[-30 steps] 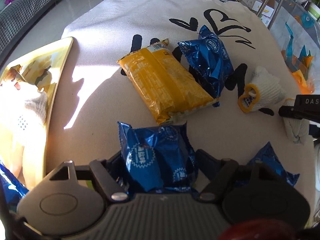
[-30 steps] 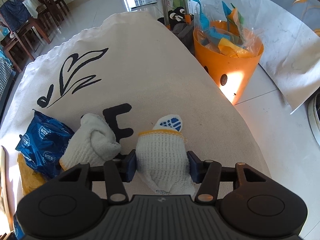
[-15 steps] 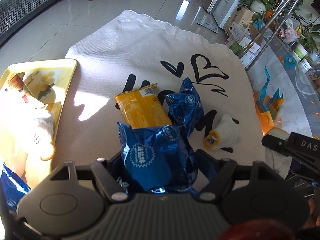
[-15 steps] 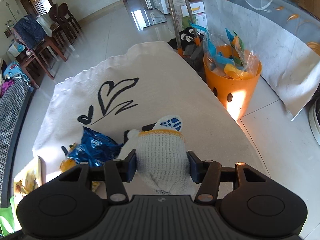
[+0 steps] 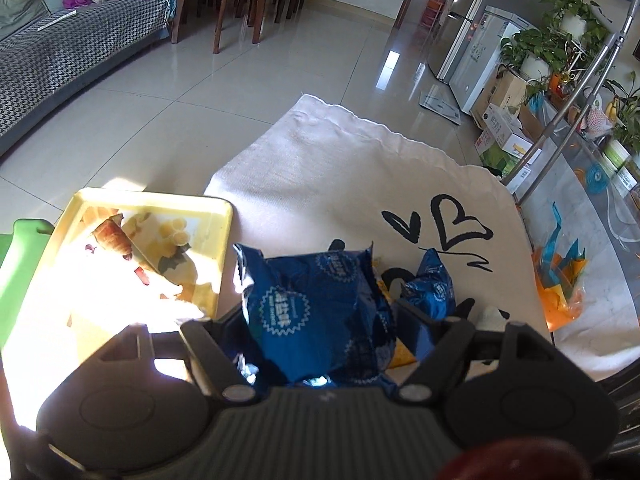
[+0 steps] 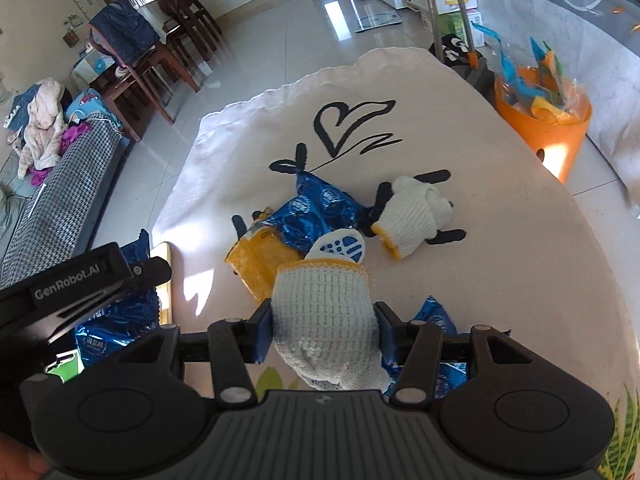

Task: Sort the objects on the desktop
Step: 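Carry the blue packet and glove to the yellow tray and open both grippers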

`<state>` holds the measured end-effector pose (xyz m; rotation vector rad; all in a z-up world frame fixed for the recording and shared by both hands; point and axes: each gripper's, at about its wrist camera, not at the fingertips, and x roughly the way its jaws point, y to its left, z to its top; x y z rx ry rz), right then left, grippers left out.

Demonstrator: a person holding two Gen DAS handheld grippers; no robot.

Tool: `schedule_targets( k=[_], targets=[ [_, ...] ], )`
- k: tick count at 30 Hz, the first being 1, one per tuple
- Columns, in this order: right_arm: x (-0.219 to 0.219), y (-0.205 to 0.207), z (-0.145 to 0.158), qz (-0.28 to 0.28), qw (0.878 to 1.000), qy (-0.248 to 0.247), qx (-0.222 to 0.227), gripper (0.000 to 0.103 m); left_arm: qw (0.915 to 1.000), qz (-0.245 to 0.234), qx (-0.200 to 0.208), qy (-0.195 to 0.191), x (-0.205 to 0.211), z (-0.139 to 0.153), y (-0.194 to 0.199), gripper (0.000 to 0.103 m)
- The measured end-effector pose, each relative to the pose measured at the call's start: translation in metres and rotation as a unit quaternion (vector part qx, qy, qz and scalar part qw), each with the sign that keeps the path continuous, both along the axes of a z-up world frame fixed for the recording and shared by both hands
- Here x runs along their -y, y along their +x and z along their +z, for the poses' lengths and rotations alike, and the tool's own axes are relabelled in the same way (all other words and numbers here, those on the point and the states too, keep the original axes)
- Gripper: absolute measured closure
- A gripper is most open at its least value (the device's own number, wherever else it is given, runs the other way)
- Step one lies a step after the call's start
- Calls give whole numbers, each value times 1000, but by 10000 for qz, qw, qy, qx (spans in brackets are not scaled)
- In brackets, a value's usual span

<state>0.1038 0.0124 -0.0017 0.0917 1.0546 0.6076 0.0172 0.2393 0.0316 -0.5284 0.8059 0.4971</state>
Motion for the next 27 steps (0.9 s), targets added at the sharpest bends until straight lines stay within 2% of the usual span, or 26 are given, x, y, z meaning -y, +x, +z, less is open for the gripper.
schedule_targets(
  k=[9, 14, 19, 23, 25, 27],
  targets=[
    [-59, -35, -13, 899, 9923, 740, -431, 51, 9993, 326, 137, 94, -63, 15, -28, 27],
    [-89, -53, -20, 1327, 9811, 1210, -715, 51, 9979, 572, 168, 269, -89, 20, -39, 27],
    [-117, -67, -35, 1599, 9710, 1458, -1018, 50, 9957, 857, 143, 317, -109, 21, -46, 27],
    [-137, -73, -49, 1613, 9701, 1416, -1131, 43, 9916, 1241, 93, 342, -117, 22, -52, 14],
    [-141, -76, -52, 1675, 9696, 1414, -1088, 39, 9910, 1290, 92, 359, -118, 22, -53, 10],
    [-141, -79, -49, 1806, 9680, 1404, -1032, 37, 9906, 1336, 106, 286, -119, 22, -54, 1]
  ],
)
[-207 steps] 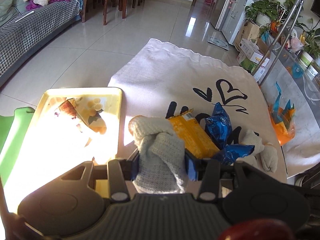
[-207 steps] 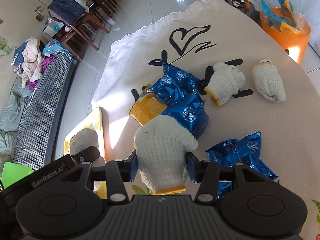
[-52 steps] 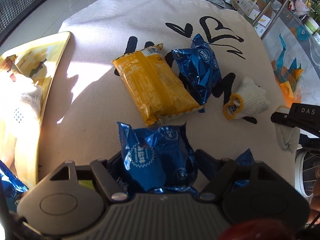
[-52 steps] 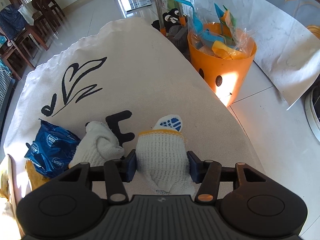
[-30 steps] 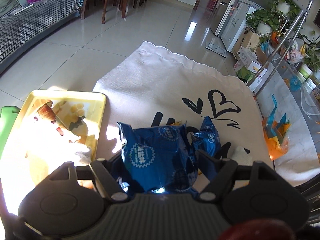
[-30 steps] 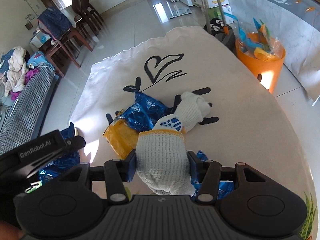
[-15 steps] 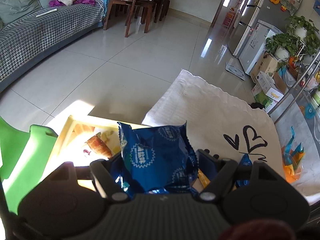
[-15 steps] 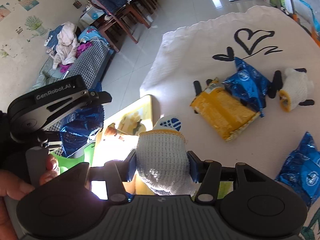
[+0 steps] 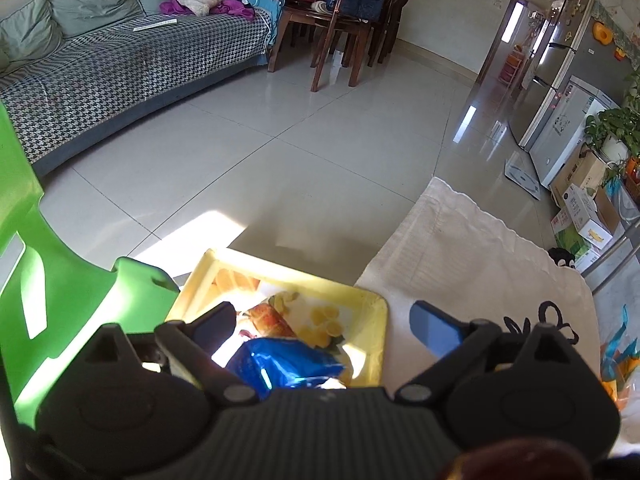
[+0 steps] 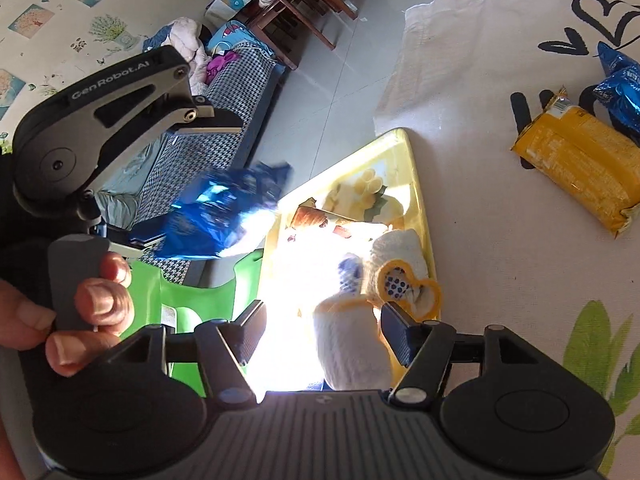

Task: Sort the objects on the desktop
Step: 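Carry the blue packet and glove to the yellow tray and open both grippers, then move both open grippers back over the cloth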

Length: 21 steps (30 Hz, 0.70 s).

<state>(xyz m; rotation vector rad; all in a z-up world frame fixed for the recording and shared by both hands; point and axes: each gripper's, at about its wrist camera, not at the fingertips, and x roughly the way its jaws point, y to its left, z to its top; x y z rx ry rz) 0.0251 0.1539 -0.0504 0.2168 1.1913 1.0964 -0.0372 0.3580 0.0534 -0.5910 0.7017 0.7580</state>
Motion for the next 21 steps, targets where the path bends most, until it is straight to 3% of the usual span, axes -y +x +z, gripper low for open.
schedule_targets(
  k=[5, 11, 21],
  targets=[
    [13, 3, 11, -32, 9996, -82, 275, 36, 9997, 235, 72, -47, -1, 1, -2, 1],
    [35, 20, 24, -348, 9968, -431, 578, 35, 9996, 122, 118, -212, 10, 0, 3, 1],
    [89, 54, 39, -1244, 9867, -834, 628, 34, 9983, -537, -28, -243, 54, -10, 32, 1]
  ],
)
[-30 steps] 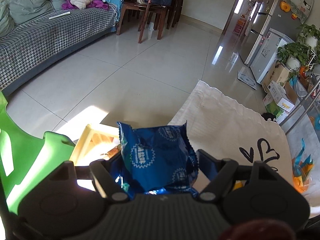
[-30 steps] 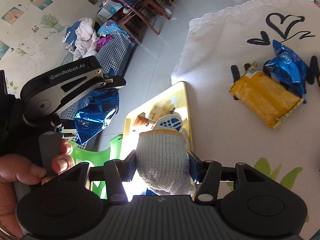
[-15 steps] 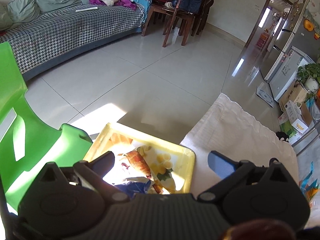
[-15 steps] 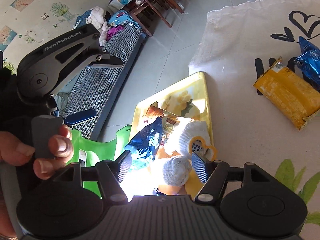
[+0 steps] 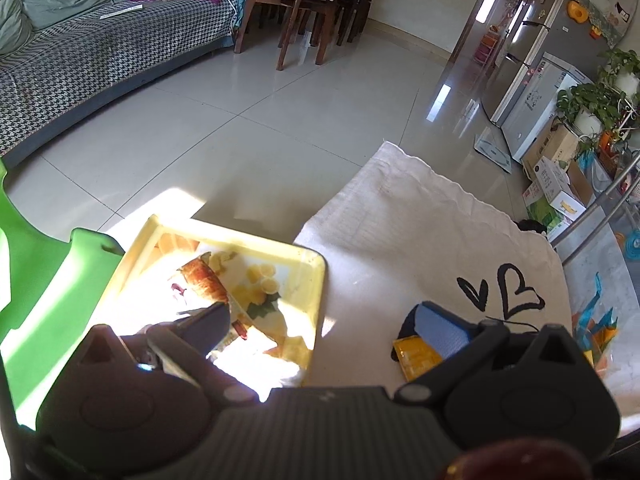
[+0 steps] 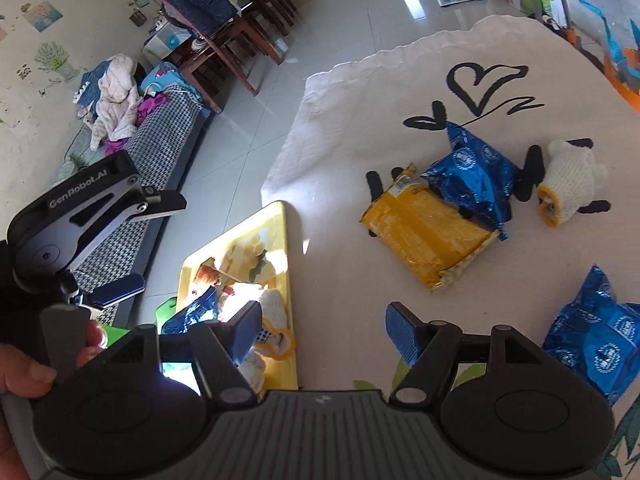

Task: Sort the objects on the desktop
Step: 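Move both open grippers back over the cloth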

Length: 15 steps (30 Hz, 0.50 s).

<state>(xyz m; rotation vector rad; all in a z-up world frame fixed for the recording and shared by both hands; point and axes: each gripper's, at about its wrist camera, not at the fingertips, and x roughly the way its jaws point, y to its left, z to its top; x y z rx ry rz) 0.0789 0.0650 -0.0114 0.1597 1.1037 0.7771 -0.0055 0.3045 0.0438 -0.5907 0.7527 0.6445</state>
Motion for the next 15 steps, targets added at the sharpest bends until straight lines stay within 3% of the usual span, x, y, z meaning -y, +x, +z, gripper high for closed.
schedule_targets(
  k=[8, 12, 15],
  targets=[
    [50, 36, 24, -674, 9965, -487, 111, 33, 9981, -541, -299, 84, 40, -16, 30, 1],
    [84, 55, 41, -845, 9944, -576, 274, 19, 9955, -812, -471, 86, 60, -30, 49, 1],
    [104, 66, 44, -1097, 9894, -819, 494, 19, 9930, -969, -663, 126, 75, -44, 65, 1]
  ],
)
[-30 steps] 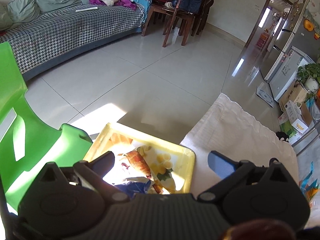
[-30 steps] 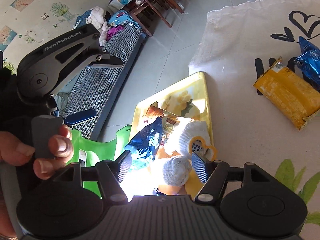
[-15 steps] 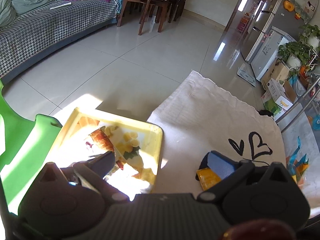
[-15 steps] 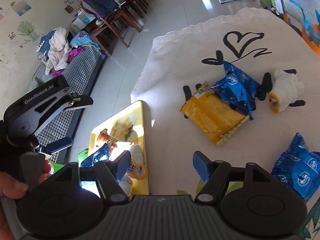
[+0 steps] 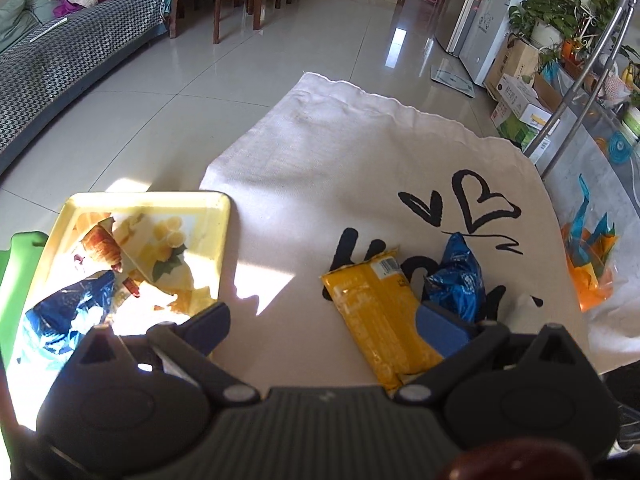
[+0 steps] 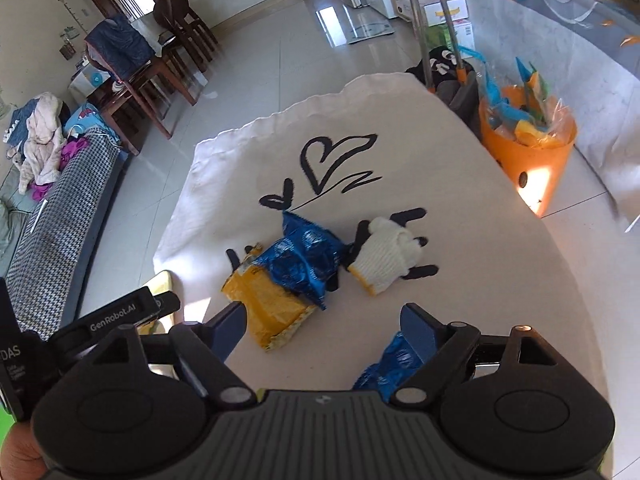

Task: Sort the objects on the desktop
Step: 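Move both open grippers back over the cloth, then lower the left gripper onto the yellow packet while the right lowers onto a blue foil packet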

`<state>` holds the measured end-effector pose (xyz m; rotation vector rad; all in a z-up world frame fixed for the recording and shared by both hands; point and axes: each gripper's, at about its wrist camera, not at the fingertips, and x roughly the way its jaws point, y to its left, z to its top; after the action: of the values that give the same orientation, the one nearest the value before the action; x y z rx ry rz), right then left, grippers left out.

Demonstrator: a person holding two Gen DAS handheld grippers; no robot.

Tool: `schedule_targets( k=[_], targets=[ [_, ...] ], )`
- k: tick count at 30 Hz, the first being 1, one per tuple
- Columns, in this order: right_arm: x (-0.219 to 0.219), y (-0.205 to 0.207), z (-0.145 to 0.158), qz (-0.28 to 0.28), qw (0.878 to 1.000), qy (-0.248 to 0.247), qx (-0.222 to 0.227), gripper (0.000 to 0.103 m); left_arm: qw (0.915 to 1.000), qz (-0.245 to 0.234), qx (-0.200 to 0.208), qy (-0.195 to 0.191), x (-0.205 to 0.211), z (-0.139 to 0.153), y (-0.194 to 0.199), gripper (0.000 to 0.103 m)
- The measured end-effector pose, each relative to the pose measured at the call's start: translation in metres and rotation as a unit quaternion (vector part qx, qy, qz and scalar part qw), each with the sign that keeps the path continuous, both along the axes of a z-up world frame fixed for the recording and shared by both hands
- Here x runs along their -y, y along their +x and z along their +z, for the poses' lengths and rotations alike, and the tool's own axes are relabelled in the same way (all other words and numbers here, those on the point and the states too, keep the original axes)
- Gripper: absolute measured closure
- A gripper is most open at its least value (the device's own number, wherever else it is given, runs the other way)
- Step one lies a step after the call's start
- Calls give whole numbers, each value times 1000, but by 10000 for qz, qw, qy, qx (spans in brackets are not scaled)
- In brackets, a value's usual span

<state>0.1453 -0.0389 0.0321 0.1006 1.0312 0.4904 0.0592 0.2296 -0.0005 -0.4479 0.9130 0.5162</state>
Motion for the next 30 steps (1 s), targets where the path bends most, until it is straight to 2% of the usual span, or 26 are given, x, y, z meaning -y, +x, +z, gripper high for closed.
schedule_targets(
  k=[2, 7, 10, 18, 23, 27, 30],
  targets=[
    [13, 8, -4, -287, 9995, -88, -106, 19, 9999, 22, -91, -52, 6, -9, 9, 1],
    [32, 17, -10, -428, 9968, 368, -569, 19, 9990, 237, -220, -324, 13, -33, 31, 1],
    [33, 17, -7, -448, 9971, 356, -503, 19, 9990, 219, -332, -194, 16, -45, 44, 1],
    [33, 20, -5, -462, 9969, 414, -480, 19, 9984, 310, -420, -232, 10, -71, 62, 1],
    [34, 22, -6, -496, 9965, 429, -520, 19, 9967, 458, -426, -515, 8, -81, 54, 1],
    [33, 23, -4, -471, 9967, 447, -481, 19, 9962, 459, -518, -529, 11, -81, 43, 1],
    [33, 23, -4, -472, 9967, 446, -487, 19, 9946, 530, -559, -697, 12, -83, 28, 0]
  ],
)
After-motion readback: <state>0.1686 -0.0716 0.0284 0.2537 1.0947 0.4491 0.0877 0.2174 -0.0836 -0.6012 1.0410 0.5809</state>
